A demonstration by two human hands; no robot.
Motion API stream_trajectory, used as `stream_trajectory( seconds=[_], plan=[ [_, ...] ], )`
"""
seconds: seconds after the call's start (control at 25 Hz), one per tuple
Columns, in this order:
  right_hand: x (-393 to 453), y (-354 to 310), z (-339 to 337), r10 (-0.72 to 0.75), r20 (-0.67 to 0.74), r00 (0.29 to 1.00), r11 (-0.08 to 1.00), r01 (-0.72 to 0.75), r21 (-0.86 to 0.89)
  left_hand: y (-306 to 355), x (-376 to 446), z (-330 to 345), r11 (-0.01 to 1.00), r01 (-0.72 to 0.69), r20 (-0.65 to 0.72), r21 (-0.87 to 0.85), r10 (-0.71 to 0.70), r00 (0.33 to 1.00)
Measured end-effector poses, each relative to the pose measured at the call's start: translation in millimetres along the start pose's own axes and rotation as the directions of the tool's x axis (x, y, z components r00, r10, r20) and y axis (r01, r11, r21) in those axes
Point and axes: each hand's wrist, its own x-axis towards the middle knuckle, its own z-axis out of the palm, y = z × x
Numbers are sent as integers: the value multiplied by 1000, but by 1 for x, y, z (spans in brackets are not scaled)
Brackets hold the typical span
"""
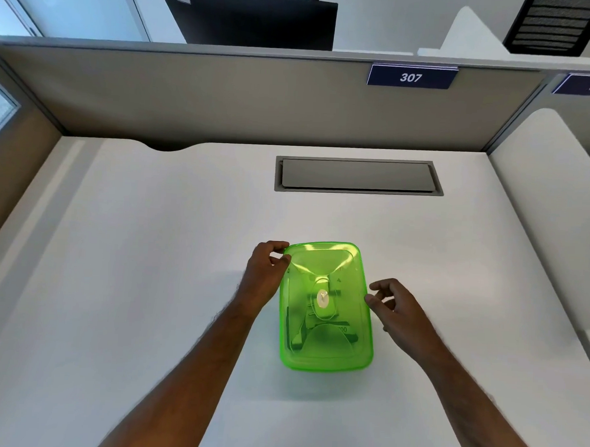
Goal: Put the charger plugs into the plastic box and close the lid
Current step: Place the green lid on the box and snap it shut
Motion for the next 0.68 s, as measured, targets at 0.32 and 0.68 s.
stream_trajectory(
  seconds=[0.32, 0.68],
  plan=[
    [79, -27, 27, -49, -55, 997, 997, 45, -67, 0, -6, 3, 1000, -12, 12, 15, 12, 1000],
    [94, -15, 54, -192, -177, 965, 979, 176, -100, 3, -8, 8, 999, -25, -8, 30, 26, 1000]
  ],
)
